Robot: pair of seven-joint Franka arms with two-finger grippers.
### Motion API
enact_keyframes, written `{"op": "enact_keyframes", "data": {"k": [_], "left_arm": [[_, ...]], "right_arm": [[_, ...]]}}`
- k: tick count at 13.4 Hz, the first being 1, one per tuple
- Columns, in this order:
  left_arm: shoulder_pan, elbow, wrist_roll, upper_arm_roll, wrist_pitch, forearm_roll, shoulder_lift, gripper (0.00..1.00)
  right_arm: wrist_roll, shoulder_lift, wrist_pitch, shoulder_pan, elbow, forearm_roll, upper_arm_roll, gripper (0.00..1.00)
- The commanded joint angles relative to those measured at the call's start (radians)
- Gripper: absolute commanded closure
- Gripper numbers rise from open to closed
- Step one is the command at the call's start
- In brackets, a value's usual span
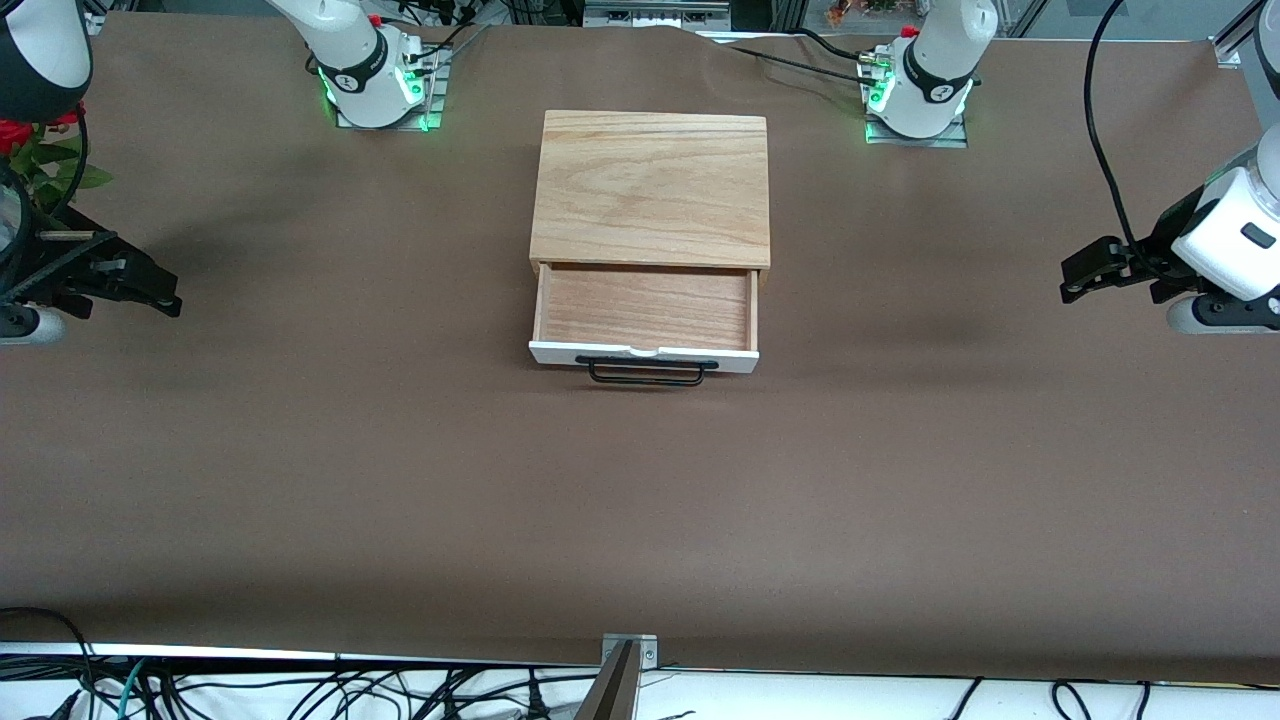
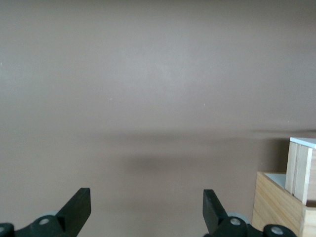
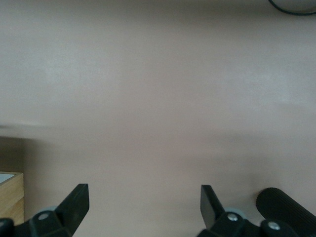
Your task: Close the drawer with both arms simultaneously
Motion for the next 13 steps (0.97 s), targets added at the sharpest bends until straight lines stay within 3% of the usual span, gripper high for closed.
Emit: {"op": "enact_keyframes", "data": {"k": [1, 13], "left_arm": [[0.010, -0.193, 0.043, -0.004, 0.124, -0.022, -0.130, 0.00], [0.010, -0.180, 0.044, -0.004, 0.104, -0.024, -0.122, 0.00]], "right_arm": [[0.010, -0.003, 0.001, -0.002, 0.003, 0.016, 0.001, 0.00], [0.010, -0.003, 0.000, -0.005, 0.003, 0.030, 0.000, 0.00]]}}
